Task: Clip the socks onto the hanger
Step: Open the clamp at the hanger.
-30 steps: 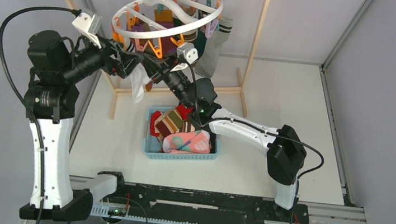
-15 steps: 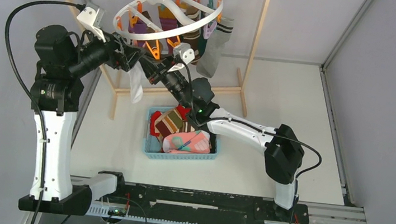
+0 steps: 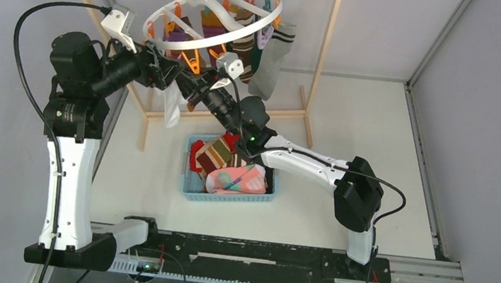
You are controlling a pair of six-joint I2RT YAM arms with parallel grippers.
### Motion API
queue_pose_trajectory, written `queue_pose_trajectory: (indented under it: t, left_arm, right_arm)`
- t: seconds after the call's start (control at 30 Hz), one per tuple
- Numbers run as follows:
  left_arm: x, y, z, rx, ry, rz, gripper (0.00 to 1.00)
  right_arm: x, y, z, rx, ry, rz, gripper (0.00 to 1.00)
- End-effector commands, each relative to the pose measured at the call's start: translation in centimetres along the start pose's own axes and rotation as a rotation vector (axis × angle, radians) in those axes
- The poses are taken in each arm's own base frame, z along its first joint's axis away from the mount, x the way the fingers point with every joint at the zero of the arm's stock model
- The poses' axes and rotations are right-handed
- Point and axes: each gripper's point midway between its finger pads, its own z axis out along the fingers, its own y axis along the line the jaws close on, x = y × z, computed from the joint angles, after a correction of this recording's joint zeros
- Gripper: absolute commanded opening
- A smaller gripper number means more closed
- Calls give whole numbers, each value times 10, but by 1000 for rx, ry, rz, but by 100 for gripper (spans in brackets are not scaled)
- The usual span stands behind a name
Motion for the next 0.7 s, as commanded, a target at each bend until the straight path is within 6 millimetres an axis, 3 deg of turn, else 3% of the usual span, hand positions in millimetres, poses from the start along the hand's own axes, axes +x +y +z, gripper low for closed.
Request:
queue_pose_trajectory:
  t: [0.0, 0.3, 0.6, 0.67]
  left_arm:
    - [-9, 5, 2, -30, -37, 6, 78]
    - [-14, 2, 5, -8, -40, 16, 72]
    - [-14, 4, 8, -8, -35, 17, 45]
    - [-16, 4, 8, -8, -38, 14, 38]
  right_arm:
    - [-17, 7, 6, -18, -28, -11, 0]
    - [-19, 6, 2, -42, -16, 2, 0]
    - [-25, 16, -2, -122, -9, 4, 0]
    - [-27, 17, -2, -123, -10, 6, 4]
